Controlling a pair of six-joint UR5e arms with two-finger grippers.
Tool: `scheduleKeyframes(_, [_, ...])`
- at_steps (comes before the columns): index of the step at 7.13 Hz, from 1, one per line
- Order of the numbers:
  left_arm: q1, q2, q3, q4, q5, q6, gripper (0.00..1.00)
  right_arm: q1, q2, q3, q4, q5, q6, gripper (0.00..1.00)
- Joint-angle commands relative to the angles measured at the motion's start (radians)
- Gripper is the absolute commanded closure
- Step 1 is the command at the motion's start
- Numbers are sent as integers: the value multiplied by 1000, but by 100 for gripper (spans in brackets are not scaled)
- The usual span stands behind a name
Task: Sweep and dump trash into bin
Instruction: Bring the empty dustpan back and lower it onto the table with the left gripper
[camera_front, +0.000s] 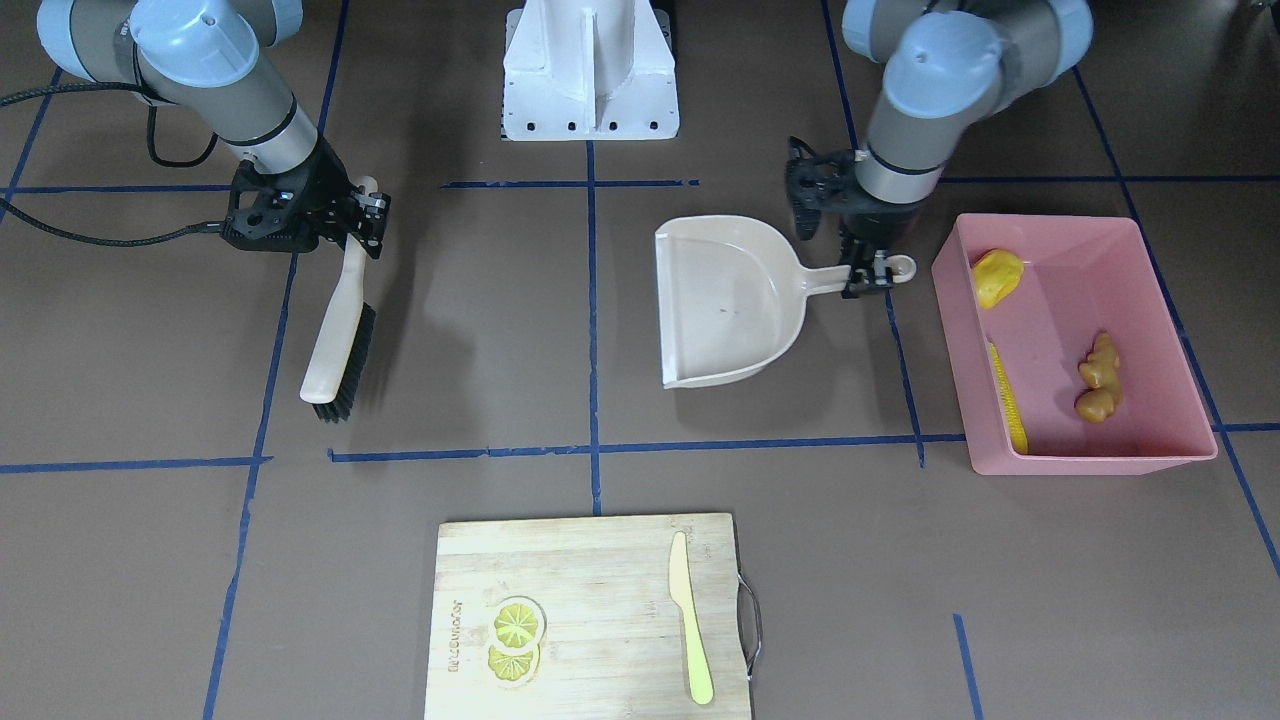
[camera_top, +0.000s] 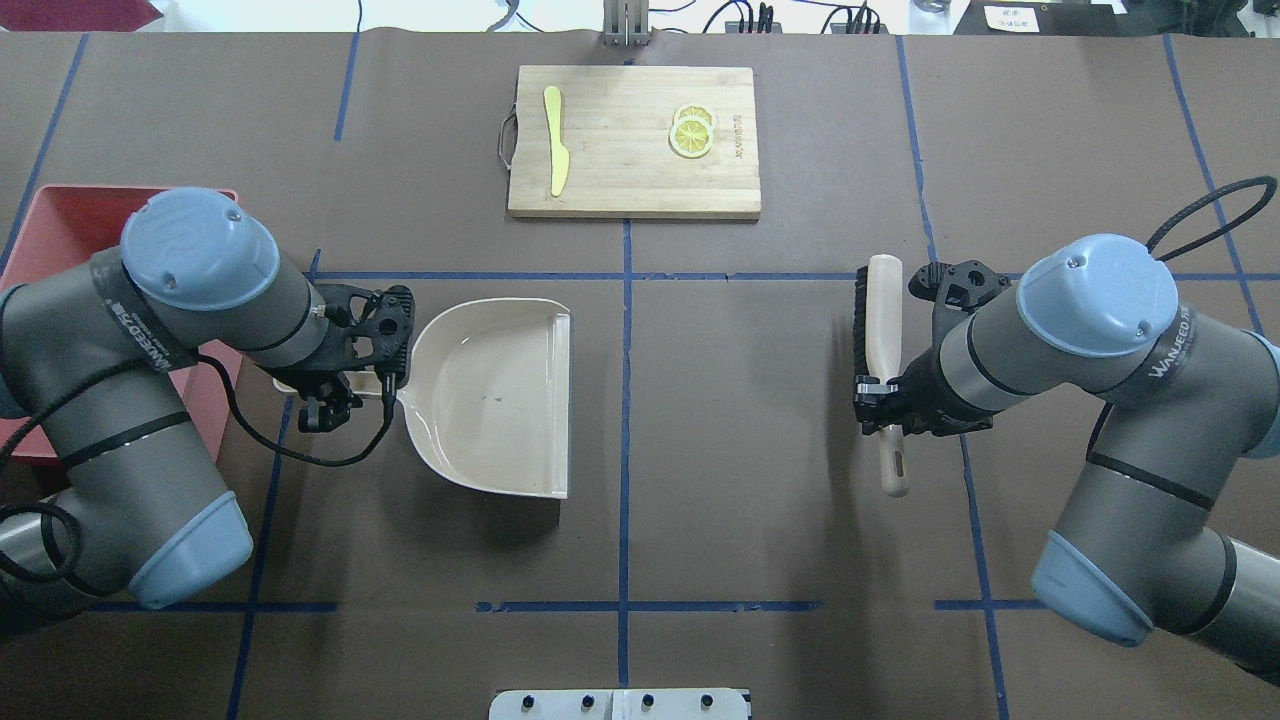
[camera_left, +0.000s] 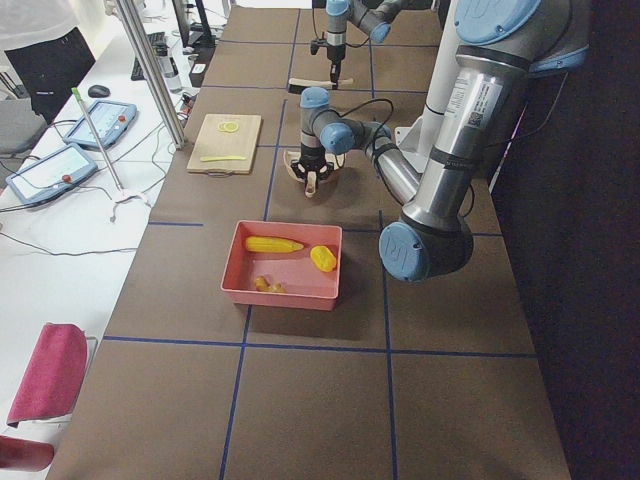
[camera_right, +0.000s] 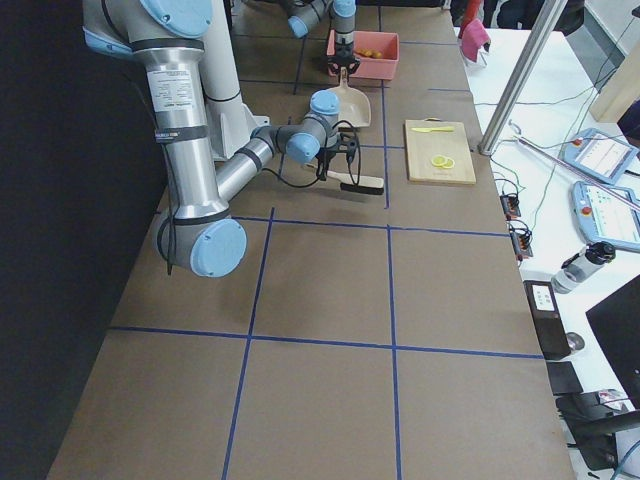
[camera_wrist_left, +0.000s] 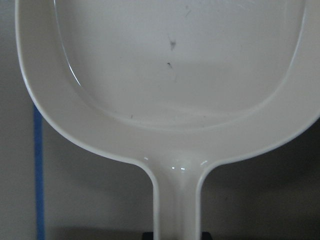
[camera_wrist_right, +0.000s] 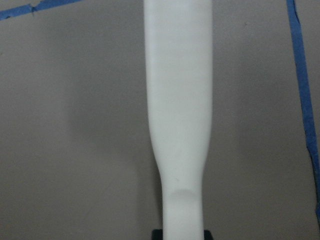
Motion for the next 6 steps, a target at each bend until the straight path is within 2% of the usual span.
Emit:
scheduleKeyframes(1, [65,-8,1,1,83,-15,98,-7,1,0,1,-13,3,100])
scheduleKeyframes(3, [73,-19,2,1,116,-17,98,-7,-1,-2,1,-13,2,100])
scheduleKeyframes(6, [75,-23,-1,0,116,-47,86,-10,1,-5,1,-13,0,100])
